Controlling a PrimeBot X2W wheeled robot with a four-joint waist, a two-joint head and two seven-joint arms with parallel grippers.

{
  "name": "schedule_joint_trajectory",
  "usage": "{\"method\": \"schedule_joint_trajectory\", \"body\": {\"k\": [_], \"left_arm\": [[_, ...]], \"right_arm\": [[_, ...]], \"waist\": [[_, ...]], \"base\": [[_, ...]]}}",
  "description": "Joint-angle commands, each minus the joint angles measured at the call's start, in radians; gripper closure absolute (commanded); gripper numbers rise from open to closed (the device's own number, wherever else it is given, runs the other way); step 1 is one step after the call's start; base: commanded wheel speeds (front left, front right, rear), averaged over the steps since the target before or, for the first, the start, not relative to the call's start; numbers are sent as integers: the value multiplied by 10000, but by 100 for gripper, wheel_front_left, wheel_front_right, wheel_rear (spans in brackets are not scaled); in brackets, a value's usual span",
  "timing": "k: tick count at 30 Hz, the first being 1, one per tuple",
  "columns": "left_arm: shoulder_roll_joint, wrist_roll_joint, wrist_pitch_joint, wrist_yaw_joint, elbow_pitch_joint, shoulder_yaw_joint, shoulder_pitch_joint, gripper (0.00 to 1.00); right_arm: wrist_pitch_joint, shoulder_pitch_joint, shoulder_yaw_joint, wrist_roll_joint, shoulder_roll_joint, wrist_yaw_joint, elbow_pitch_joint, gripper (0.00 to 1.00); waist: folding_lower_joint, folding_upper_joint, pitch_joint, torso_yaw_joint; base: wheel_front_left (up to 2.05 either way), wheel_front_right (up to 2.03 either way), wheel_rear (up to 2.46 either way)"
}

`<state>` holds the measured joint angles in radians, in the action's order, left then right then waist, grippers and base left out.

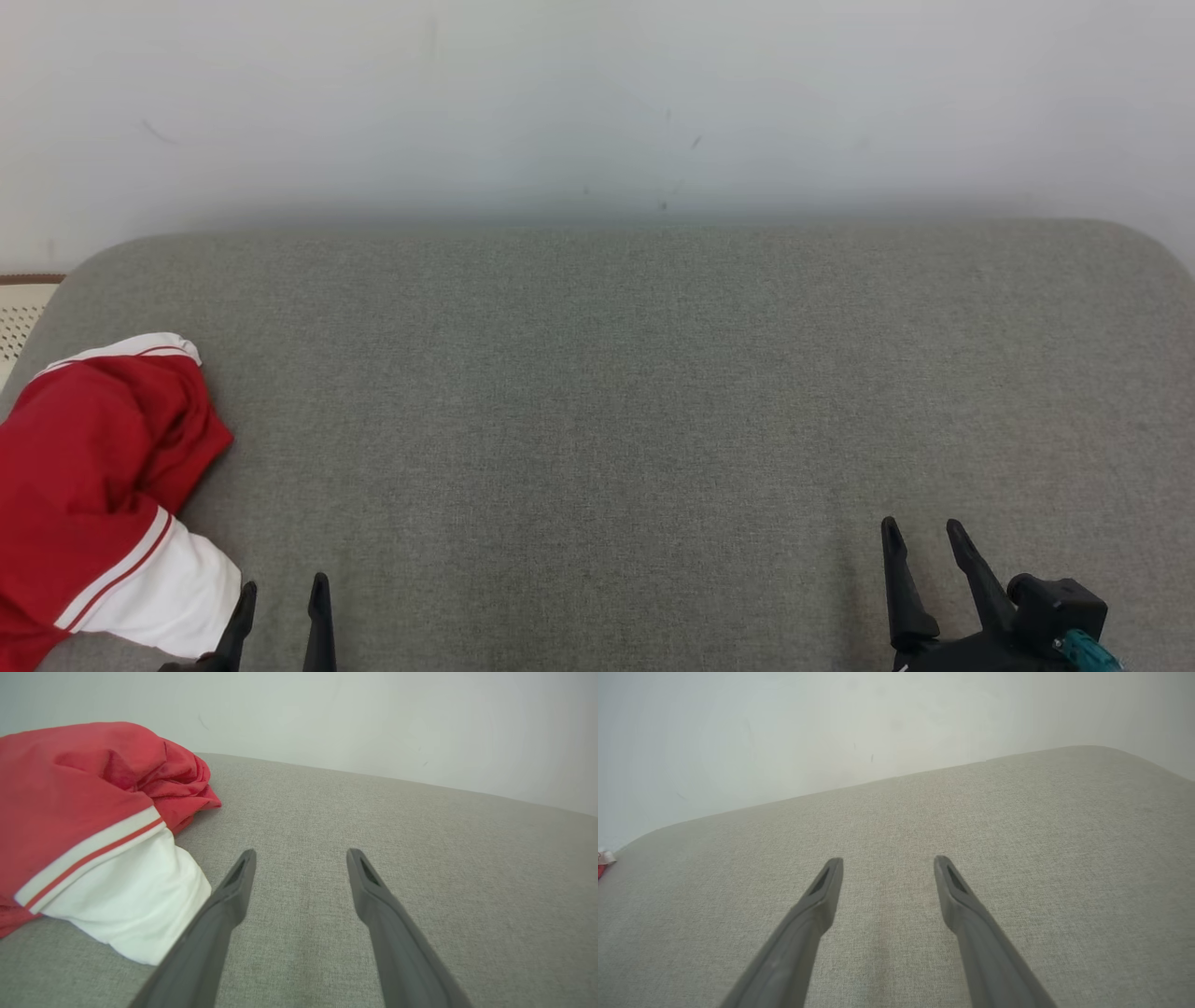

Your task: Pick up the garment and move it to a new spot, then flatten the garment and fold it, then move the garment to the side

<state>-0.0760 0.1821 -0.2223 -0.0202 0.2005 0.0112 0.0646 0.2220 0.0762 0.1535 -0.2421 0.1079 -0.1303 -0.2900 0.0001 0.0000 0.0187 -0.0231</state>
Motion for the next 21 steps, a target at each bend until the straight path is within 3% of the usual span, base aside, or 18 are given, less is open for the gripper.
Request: {"method": "schedule_joint_trajectory", "body": {"k": [1, 21], "left_arm": [[-21, -255, -112, -51, -40, -21, -3, 0], [37, -1574, -442, -151, 121, 138, -148, 0]], "right_arm": [[86, 32, 6, 216, 69, -7, 55, 0], [450, -306, -455, 1929, -289, -7, 266, 0]], "waist": [[0, 0, -1, -6], [-1, 0, -73, -46]], "base": [[0, 0, 0], [0, 0, 0]]}}
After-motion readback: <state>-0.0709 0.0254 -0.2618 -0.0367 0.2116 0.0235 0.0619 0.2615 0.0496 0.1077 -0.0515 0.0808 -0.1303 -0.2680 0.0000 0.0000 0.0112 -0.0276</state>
